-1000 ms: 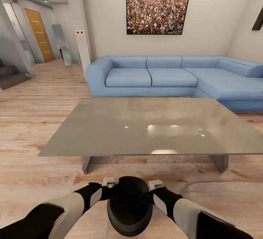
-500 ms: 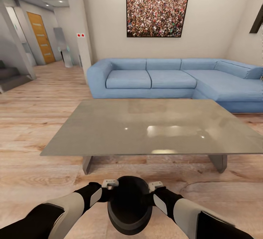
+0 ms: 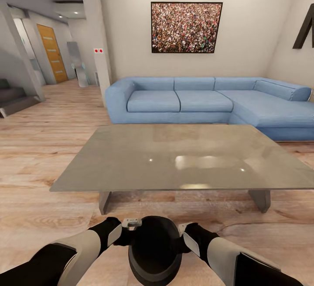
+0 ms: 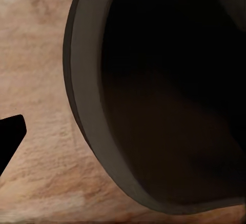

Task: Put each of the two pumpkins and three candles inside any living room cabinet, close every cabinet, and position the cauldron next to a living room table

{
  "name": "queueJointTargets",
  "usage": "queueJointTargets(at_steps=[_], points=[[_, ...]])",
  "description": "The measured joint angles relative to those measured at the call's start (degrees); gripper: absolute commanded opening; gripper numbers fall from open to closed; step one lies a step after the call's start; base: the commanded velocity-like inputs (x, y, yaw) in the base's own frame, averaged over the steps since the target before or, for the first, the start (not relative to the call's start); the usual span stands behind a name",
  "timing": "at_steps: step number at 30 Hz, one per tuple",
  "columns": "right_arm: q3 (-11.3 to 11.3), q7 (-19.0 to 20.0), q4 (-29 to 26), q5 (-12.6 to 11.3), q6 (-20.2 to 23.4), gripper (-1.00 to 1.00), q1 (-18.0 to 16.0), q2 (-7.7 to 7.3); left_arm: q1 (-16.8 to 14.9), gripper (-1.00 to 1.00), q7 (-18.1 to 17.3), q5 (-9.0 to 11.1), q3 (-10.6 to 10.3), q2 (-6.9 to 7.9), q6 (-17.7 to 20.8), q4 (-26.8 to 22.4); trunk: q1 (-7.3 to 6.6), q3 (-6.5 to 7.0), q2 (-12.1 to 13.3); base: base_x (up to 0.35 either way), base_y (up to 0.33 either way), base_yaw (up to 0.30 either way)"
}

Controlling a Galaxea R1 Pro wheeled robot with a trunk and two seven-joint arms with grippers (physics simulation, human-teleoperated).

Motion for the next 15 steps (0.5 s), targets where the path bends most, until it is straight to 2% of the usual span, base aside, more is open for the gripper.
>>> queueJointTargets(at_steps=[4, 8, 11, 15], points=[[0.0, 0.12, -0.06, -0.02, 2.09, 1.0, -0.03, -0.01, 0.01, 1.0, 0.0, 0.01, 0.95, 0.0, 1.17, 0.01, 0.0, 0.0, 0.0, 0.0, 0.0, 0.0], [-0.03, 0.11, -0.07, -0.02, 2.54, 1.0, -0.03, -0.01, 0.01, 1.0, -0.05, 0.01, 1.19, 0.0, 1.78, 0.15, -0.87, 0.71, 1.59, 0.0, 0.0, 0.0], [-0.08, 0.04, -0.06, -0.01, 2.73, 1.0, -0.03, -0.01, 0.01, 1.0, -0.03, 0.03, 1.25, 0.0, 4.97, -0.01, -1.53, 1.25, 2.79, 0.0, 0.0, 0.0], [-0.09, 0.06, -0.03, -0.01, 2.75, 1.0, -0.03, -0.01, 0.01, 1.0, 0.0, 0.04, 1.27, 0.0, 5.72, -0.03, -2.41, 1.97, 4.4, 0.0, 0.0, 0.0]])
